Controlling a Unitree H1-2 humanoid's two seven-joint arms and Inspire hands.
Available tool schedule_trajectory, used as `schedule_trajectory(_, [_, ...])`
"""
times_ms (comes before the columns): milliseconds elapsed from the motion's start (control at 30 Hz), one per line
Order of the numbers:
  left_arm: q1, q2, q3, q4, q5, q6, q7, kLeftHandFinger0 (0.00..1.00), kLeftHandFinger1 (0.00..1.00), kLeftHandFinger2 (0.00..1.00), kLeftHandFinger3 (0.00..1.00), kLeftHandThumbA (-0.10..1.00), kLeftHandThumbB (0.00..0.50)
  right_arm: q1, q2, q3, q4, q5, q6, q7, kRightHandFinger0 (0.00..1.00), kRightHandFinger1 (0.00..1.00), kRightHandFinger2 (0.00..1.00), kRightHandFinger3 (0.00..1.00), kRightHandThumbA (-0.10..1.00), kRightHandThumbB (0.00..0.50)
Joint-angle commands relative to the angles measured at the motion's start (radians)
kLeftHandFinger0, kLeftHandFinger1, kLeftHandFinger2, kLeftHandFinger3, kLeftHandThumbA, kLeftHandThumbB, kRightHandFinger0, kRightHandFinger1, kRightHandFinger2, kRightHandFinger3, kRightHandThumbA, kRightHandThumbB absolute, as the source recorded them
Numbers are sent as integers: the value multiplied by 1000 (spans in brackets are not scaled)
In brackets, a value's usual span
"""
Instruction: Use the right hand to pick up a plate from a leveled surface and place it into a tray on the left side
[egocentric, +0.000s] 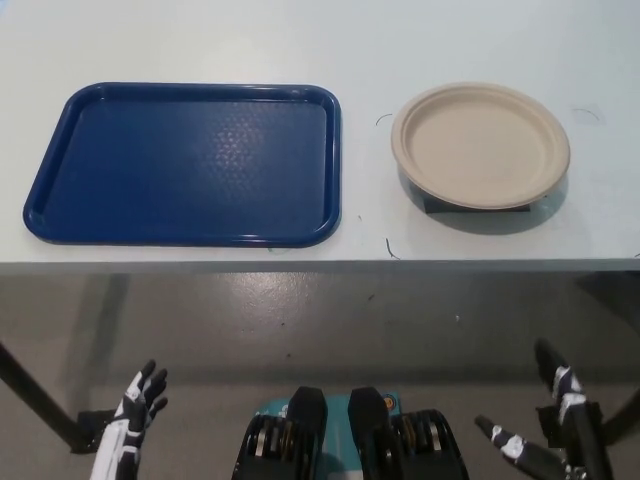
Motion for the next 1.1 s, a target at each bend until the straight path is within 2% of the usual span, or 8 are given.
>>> schedule_trajectory(0, [-3, 8, 3, -53, -34, -35, -12, 1000, 1000, 1000, 1000, 1000, 57, 0, 9, -6, -145, 82, -58, 27, 1000, 1000, 1000, 1000, 1000, 261])
schedule_trajectory(133, [-5, 8, 1, -47, -29, -31, -12, 1000, 1000, 1000, 1000, 1000, 63, -13, 21, 12, -260, 182, 18, 66, 1000, 1000, 1000, 1000, 1000, 234])
schedule_trajectory(233, [-4, 8, 0, -42, -27, -23, -13, 1000, 1000, 1000, 1000, 1000, 65, -16, 22, 29, -331, 343, 131, 110, 1000, 1000, 1000, 1000, 1000, 325])
schedule_trajectory(367, [-7, 14, 1, -23, -32, -33, -19, 1000, 1000, 1000, 1000, 1000, 30, -29, 41, 10, -401, 827, 340, 144, 1000, 1000, 1000, 1000, 1000, 458])
schedule_trajectory(500, [-6, 18, 4, -20, -35, -33, -21, 1000, 1000, 1000, 1000, 1000, 32, -68, 46, -22, -425, 1184, 465, 134, 1000, 1000, 1000, 1000, 998, 500])
schedule_trajectory(667, [-6, 20, 2, -23, -46, -26, -29, 1000, 1000, 1000, 1000, 1000, 36, -114, 58, -63, -392, 1328, 511, 126, 1000, 1000, 1000, 1000, 1000, 474])
schedule_trajectory(867, [-9, 20, 6, -10, -39, -26, -25, 1000, 1000, 1000, 1000, 1000, 25, -175, 126, -99, -398, 1380, 493, -41, 1000, 1000, 1000, 1000, 1000, 468])
schedule_trajectory(1067, [-14, 25, 3, -2, -17, -26, -23, 1000, 1000, 1000, 1000, 1000, 36, -229, 155, -105, -418, 1420, 493, -97, 1000, 1000, 1000, 1000, 1000, 462])
